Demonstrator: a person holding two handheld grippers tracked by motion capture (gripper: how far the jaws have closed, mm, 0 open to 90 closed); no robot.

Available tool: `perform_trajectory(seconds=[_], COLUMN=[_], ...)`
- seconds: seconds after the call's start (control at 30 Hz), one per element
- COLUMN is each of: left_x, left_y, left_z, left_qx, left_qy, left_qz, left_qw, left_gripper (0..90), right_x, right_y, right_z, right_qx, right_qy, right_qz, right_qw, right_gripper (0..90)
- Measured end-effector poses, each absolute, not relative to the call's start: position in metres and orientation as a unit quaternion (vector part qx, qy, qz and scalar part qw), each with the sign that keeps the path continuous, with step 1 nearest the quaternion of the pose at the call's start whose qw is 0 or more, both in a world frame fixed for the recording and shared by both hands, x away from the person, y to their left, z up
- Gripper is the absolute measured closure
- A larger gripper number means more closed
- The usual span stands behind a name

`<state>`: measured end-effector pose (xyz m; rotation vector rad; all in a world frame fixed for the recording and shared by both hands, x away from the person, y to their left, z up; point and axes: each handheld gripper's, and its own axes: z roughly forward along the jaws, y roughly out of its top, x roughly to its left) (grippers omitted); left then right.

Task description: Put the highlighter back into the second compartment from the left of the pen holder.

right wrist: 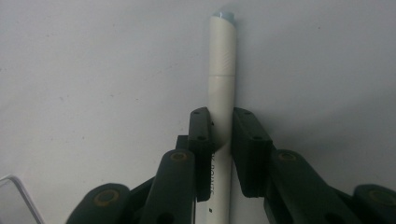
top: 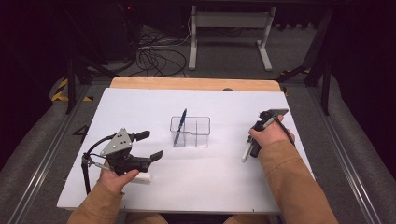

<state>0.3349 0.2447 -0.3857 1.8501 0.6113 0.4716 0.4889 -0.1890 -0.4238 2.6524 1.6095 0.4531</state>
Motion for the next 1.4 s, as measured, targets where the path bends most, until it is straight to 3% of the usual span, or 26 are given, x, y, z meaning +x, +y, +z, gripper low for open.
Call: perform_trajectory(seconds=[1.4], left_x=[0.335], left_y=[0.246], left_z=[-0.385], left_qx=[0.777], left_qy=[0.258], left_qz=[0.202], left_qw=[0.537], left_gripper=[17.9], right_x=[0.454], right_y=[-0.178], right_z=[-0.369], right_qx=[0.735], right_qy=[0.594], right_qz=[0.318], right_qw=[0.073], right_gripper=[78.9])
